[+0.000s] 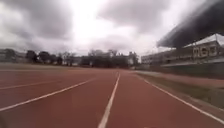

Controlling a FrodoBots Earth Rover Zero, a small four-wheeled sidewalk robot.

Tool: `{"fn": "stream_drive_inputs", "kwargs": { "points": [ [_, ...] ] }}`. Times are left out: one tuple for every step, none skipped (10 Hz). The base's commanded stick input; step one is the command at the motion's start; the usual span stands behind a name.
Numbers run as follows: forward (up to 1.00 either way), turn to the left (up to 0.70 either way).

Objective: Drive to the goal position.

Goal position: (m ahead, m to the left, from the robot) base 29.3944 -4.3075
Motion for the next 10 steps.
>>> {"fn": "stream_drive_inputs", "kwargs": {
  "points": [
    [0.7,-0.35],
    [0.7,-0.22],
    [0.7,-0.06],
    [0.7,0.0],
    [0.7,0.0],
    [0.7,0.0],
    [0.7,0.0],
    [0.7,0.0],
    [0.7,0.0],
    [0.7,0.0]
  ]
}}
